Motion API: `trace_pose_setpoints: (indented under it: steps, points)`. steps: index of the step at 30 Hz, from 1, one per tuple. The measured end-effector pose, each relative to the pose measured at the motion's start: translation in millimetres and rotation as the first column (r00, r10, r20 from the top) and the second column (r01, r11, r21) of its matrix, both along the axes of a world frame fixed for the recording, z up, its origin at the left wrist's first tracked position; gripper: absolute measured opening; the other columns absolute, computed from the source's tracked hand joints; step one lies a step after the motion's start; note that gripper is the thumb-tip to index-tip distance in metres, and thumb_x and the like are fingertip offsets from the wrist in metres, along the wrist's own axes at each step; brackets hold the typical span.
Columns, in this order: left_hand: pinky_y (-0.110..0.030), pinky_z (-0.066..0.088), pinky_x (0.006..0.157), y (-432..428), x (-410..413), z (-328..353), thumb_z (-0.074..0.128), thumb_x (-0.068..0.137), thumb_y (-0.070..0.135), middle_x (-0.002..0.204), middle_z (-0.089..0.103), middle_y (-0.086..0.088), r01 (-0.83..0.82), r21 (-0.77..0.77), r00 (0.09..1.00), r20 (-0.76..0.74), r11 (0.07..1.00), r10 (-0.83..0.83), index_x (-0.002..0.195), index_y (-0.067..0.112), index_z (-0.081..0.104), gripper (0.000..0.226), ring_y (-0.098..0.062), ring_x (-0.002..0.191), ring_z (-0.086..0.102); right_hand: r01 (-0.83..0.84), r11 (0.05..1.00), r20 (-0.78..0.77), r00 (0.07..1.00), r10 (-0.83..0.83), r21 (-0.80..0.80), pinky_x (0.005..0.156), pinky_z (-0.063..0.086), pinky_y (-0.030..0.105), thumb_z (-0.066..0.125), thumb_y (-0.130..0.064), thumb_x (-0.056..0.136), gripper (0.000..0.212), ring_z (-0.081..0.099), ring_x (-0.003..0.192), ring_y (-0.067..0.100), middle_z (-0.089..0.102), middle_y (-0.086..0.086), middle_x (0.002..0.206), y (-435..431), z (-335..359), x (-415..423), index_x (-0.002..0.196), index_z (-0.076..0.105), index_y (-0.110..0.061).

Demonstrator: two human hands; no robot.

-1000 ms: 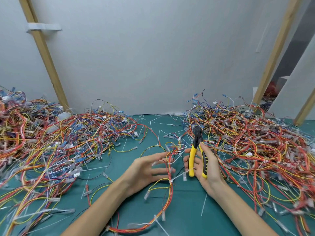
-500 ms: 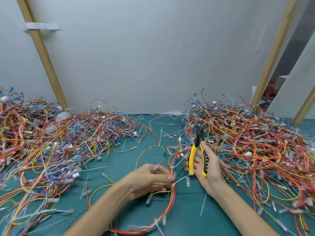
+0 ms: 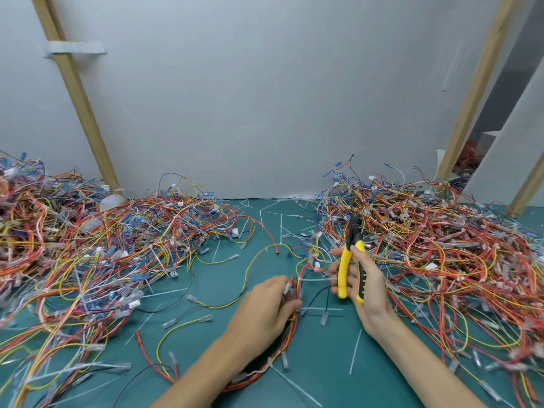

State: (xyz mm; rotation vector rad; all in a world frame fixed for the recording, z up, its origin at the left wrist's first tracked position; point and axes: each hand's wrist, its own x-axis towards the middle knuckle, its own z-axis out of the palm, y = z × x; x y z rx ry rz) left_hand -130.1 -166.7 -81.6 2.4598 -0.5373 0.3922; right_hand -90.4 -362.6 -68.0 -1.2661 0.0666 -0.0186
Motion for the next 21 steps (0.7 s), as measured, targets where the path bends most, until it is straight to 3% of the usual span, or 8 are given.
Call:
trace_pose_setpoints:
  steps: [2, 5, 8, 10, 12, 15, 18, 21]
  points:
    - [-0.035, 0.041, 0.083, -1.3, -0.5, -5.5, 0.051, 0.096, 0.044, 0.098, 0.054, 0.003, 0.037, 0.083, 0.999, -0.012, 0.996, -0.036, 0.096, 0.016, 0.048, 0.028, -0.021, 0.096, 0.05, 0.034, 0.998, 0.043, 0.999, -0.032, -0.046, 0.057, 0.049, 0.031, 0.046, -0.037, 0.098, 0.036, 0.06, 0.062, 0.017, 0.064, 0.008, 0.075, -1.2, 0.6, 0.7, 0.102, 0.068, -0.008]
    - [-0.017, 0.031, 0.079, 7.0, 2.3, 3.6, 0.055, 0.093, 0.05, 0.096, 0.047, 0.01, 0.166, 0.136, 0.984, -0.081, 0.977, -0.156, 0.105, 0.021, 0.051, 0.031, -0.004, 0.089, 0.04, 0.05, 0.997, 0.051, 0.998, -0.047, -0.066, 0.058, 0.047, 0.03, 0.047, -0.035, 0.099, 0.033, 0.059, 0.06, 0.015, 0.065, 0.006, 0.074, -0.8, 1.1, 0.3, 0.099, 0.069, -0.01]
    - [-0.008, 0.039, 0.078, 26.7, 11.8, 24.8, 0.068, 0.087, 0.042, 0.101, 0.063, 0.012, 0.247, -0.008, 0.917, -0.322, 0.969, -0.237, 0.116, 0.022, 0.062, 0.035, 0.011, 0.083, 0.053, 0.034, 0.996, 0.03, 0.999, -0.031, -0.082, 0.058, 0.049, 0.031, 0.049, -0.036, 0.098, 0.033, 0.06, 0.061, 0.016, 0.066, 0.007, 0.074, 0.5, -0.3, -0.4, 0.1, 0.068, -0.01]
    - [-0.016, 0.048, 0.079, 36.7, 17.7, 33.9, 0.071, 0.087, 0.031, 0.098, 0.071, 0.009, 0.17, -0.14, 0.926, -0.315, 0.975, -0.207, 0.109, 0.022, 0.068, 0.023, 0.006, 0.086, 0.062, 0.024, 0.995, 0.029, 0.999, -0.021, -0.099, 0.057, 0.049, 0.03, 0.048, -0.036, 0.098, 0.033, 0.06, 0.061, 0.016, 0.066, 0.007, 0.074, 1.3, -0.9, -0.6, 0.099, 0.068, -0.01]
    - [-0.017, 0.047, 0.076, 41.2, 24.6, 37.8, 0.066, 0.091, 0.02, 0.094, 0.071, 0.01, 0.009, -0.26, 0.982, -0.18, 0.966, -0.057, 0.104, 0.022, 0.068, 0.014, 0.002, 0.087, 0.063, 0.012, 0.993, 0.035, 0.999, -0.008, -0.117, 0.057, 0.05, 0.03, 0.049, -0.036, 0.098, 0.031, 0.061, 0.062, 0.016, 0.066, 0.007, 0.075, 2.0, -1.1, -0.9, 0.097, 0.069, -0.012]
    - [-0.016, 0.04, 0.092, 40.7, 37.5, 33.5, 0.053, 0.098, 0.015, 0.123, 0.062, 0.006, -0.139, -0.258, 0.99, -0.063, 0.956, 0.127, 0.125, 0.017, 0.056, 0.027, -0.008, 0.114, 0.056, 0.004, 0.99, 0.042, 0.999, 0.002, -0.142, 0.057, 0.051, 0.03, 0.049, -0.036, 0.098, 0.031, 0.062, 0.062, 0.016, 0.067, 0.007, 0.075, 3.0, -0.8, -1.9, 0.094, 0.071, -0.015]
    - [-0.012, 0.02, 0.105, 33.0, 46.1, 17.0, 0.042, 0.103, 0.021, 0.148, 0.039, 0.004, -0.071, -0.162, 0.957, -0.288, 0.984, 0.022, 0.148, 0.013, 0.031, 0.047, -0.01, 0.139, 0.034, -0.008, 0.986, 0.04, 0.999, 0.015, -0.168, 0.056, 0.051, 0.029, 0.053, -0.038, 0.095, 0.03, 0.061, 0.063, 0.017, 0.067, 0.009, 0.076, 3.8, 0.3, -3.6, 0.093, 0.071, -0.014]
    - [-0.014, 0.037, 0.098, 24.1, 48.3, 4.3, 0.042, 0.103, 0.019, 0.127, 0.062, -0.002, -0.093, -0.37, 0.938, -0.344, 0.924, -0.044, 0.138, 0.015, 0.047, 0.035, -0.012, 0.12, 0.056, -0.041, 0.978, 0.036, 0.998, 0.049, -0.205, 0.057, 0.05, 0.031, 0.057, -0.048, 0.081, 0.042, 0.059, 0.062, 0.02, 0.064, 0.01, 0.075, 5.8, 2.3, -5.9, 0.096, 0.07, -0.01]
